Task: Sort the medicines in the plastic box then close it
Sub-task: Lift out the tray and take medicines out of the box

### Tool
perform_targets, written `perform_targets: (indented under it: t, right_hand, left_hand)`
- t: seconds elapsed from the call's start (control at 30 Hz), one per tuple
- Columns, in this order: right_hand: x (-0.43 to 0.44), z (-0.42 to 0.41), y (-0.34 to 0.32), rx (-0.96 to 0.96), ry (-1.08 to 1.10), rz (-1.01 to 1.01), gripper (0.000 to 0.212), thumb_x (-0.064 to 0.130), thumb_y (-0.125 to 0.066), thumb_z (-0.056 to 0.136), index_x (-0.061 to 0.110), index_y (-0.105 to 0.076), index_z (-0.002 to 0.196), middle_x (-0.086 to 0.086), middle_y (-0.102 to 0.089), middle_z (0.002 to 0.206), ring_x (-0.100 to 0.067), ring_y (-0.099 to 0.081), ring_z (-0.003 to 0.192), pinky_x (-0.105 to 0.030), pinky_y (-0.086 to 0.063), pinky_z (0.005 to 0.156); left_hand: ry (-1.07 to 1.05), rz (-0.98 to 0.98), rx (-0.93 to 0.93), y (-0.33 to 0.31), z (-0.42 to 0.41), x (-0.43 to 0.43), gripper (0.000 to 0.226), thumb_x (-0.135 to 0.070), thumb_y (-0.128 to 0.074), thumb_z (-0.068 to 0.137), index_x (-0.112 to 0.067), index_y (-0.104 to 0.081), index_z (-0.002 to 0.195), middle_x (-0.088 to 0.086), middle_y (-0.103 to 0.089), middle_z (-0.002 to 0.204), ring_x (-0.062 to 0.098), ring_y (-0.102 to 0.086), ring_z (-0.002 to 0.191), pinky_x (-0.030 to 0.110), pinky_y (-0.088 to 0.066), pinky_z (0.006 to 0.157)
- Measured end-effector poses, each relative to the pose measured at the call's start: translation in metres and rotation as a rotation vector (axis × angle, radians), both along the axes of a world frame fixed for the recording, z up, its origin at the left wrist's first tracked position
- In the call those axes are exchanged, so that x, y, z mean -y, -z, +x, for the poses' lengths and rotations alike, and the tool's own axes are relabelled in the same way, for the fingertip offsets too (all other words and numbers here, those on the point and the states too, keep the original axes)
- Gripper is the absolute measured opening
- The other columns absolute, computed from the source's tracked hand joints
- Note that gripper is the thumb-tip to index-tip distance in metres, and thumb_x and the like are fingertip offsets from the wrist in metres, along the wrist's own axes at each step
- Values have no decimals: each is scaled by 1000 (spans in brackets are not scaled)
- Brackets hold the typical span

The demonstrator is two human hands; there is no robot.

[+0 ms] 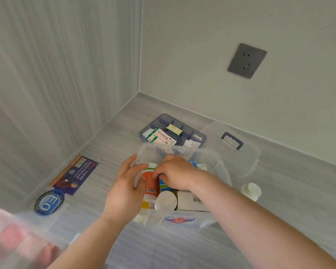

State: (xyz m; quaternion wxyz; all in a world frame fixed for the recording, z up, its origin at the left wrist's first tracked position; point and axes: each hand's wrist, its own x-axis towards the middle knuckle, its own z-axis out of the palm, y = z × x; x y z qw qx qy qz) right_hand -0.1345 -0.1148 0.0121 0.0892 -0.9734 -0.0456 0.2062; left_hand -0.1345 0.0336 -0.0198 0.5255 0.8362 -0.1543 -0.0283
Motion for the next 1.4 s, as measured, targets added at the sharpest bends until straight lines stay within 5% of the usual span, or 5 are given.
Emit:
perform_targets:
  t: [0.2, 0.37, 0.63, 1.0, 1.4]
  right_hand:
    - [16, -6, -3, 36, -10, -79, 29, 29, -50, 88, 21, -58, 115, -8, -54, 122, -27, -39, 115, -36, -33, 94]
    - [32, -17, -3, 54, 27, -105, 58, 41, -64, 77, 22, -42, 128, -3, -47, 134, -24, -42, 120, -39, -34, 100]
    - [50, -35, -12, 72, 215, -59, 79, 35, -67, 75, 28, -20, 139, -3, -38, 143, -23, -40, 125, -35, -39, 96]
    - [68, -127, -48, 496, 539, 302, 74, 35, -73, 68, 38, -33, 130, 23, -40, 114, -1, -42, 105, -19, -31, 83]
    - [46, -199, 59, 355, 509, 159, 70, 41, -63, 73, 26, -30, 134, 6, -41, 135, -17, -38, 121, -25, -26, 101]
  left_hand:
    - [22, 6, 3, 5, 4, -1, 31, -1, -49, 84, -24, -59, 103, -2, -34, 142, -1, -32, 107, 0, -28, 67]
    - [43, -16, -17, 4, 6, 0, 39, -1, -48, 85, -39, -52, 91, -5, -34, 141, 0, -34, 106, -8, -27, 65]
    - [75, -48, 6, -3, 3, -2, 51, 5, -42, 85, -46, -49, 82, 1, -33, 142, 7, -37, 107, 25, -33, 84]
    - [-150, -54, 48, 1, -8, -7, 38, 15, -38, 81, -6, -63, 99, 14, -35, 142, 22, -41, 120, 27, -28, 88]
    - [-259, 46, 57, -4, -13, -10, 38, 11, -38, 82, -8, -60, 106, 12, -38, 142, 30, -41, 123, 26, -27, 90]
